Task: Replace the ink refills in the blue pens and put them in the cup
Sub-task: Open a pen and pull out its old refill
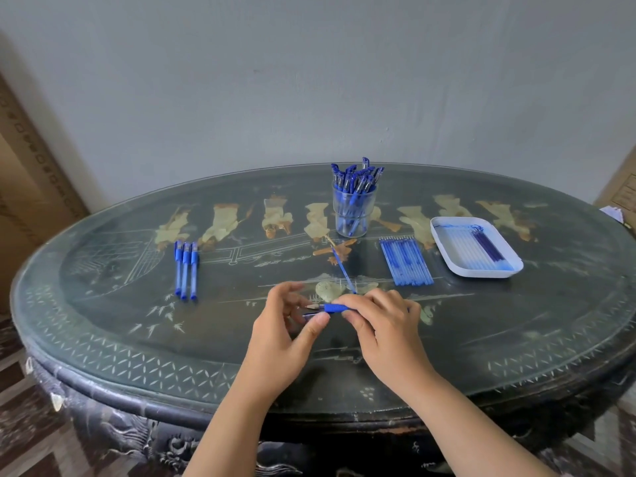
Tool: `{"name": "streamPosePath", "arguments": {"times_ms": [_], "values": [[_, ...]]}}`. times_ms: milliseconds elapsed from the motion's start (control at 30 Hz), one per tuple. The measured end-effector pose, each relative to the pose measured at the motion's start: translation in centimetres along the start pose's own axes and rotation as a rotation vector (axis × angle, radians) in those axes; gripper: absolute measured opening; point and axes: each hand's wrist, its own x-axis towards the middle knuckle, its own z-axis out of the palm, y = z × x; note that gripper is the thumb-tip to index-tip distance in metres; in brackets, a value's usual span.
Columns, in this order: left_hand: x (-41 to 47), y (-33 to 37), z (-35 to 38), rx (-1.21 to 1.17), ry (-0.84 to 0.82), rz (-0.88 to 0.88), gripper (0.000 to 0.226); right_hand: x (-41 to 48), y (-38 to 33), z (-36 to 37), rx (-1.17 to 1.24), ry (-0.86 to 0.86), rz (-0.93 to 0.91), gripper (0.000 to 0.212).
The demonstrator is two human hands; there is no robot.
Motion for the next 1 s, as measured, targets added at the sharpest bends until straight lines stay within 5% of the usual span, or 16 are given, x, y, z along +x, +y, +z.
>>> {"name": "streamPosePath", "arguments": {"times_ms": [67, 200, 333, 433, 533, 800, 933, 1000], "values": [[0.04, -0.26, -0.29, 0.012, -0.009, 0.059, 0.039, -0.02, 0.02, 0.06, -0.005, -0.006, 0.006, 0.026], [0.35, -0.48, -0.2, 0.124, 0.062, 0.065, 0.012, -0.01, -0.03, 0.15, -0.023, -0.021, -0.002, 0.025], [0.26, 0.03, -0.18, 0.048, 0.013, -0.018, 0.011, -0.07, -0.03, 0.09, -0.019, -0.032, 0.009, 0.025], [0.23, -0.15, -0.47, -0.011, -0.019, -0.016, 0.027, -0.05, -0.08, 0.03, -0.02, -0.03, 0.008, 0.027], [0.35, -0.31, -0.58, 0.011, 0.016, -0.032, 0.004, -0.07, -0.06, 0.08, -0.032, -0.039, -0.002, 0.026], [0.3, -0.28, -0.68, -0.14, -0.007, -0.133, 0.027, -0.01, -0.1, 0.06, -0.04, -0.035, 0.005, 0.027], [0.39, -0.05, -0.78, -0.093, 0.03, -0.137, 0.001, -0.02, -0.04, 0.16, -0.055, -0.037, -0.006, 0.027], [0.4, -0.05, -0.64, -0.054, 0.032, -0.139, 0.009, -0.02, -0.03, 0.2, -0.06, -0.038, -0.008, 0.027]]}}
